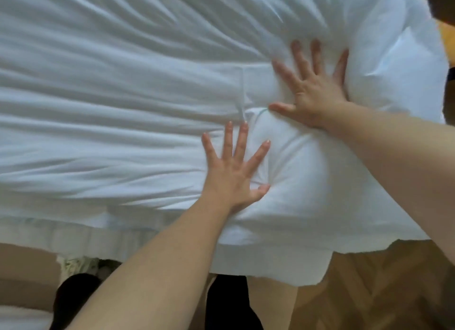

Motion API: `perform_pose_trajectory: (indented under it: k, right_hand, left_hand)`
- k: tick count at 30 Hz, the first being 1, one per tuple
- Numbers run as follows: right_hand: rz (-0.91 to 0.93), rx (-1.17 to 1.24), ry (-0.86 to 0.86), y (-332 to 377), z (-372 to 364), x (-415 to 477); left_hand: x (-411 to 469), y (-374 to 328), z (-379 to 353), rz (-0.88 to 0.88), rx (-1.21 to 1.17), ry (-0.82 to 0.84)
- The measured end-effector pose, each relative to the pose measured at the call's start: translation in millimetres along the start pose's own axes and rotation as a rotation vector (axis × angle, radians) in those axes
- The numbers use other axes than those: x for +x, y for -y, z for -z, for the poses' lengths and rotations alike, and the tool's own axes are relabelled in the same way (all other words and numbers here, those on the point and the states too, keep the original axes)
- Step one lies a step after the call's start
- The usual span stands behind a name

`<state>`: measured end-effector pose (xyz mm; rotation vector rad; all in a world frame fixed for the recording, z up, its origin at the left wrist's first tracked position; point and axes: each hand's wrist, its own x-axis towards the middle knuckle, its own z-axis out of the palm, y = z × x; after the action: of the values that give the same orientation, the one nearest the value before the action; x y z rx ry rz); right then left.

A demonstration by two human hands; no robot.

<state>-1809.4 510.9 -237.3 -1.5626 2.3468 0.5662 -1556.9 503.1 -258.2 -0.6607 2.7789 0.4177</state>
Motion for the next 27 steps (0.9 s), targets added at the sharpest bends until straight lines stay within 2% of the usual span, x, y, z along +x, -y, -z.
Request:
perform_pose_trajectory:
  k: [3, 5, 9, 12, 18, 21, 24, 27]
  right_hand:
    - [-0.092, 0.075, 0.060, -49.4, -14.0, -27.8]
    - [-0.115, 0.042, 0.048, -70.7, -20.6, -45.7]
    - [-0.180, 0.042, 0.054, -85.6, -34.5, -69.9]
    - [-0.311, 0.107, 0.072, -93.0, -50.5, -95.5]
    - [-0.636, 0.424, 0.244, -76.5, -62.5, -151.1]
    - [-0.746, 0.664, 0.171, -50.4, -51.9, -182.8]
    - [-1.044, 0.979, -0.002, -10.0, -45.0, -219.8]
    - [-1.561, 1.366, -0.123, 40.5, -49.9, -240.7]
  left_hand:
    - [3.1, -38.9, -3.9, -0.046, -0.029, 0.019]
    - [3.2, -65.8, -7.6, -0.101, -0.049, 0.029]
    - [-4.8, -119.0, -11.3, -0.207, -0.101, 0.105]
    - [-16.0, -141.8, -12.4, -0.277, -0.039, 0.224]
    - [-27.0, -125.6, 3.4, -0.380, 0.091, 0.328]
    - [-39.1, -104.4, 16.1, -0.344, 0.170, 0.364]
    - [-51.0, -79.4, 29.6, -0.318, 0.223, 0.397]
    - [-59.9, -57.1, 42.2, -0.314, 0.255, 0.442]
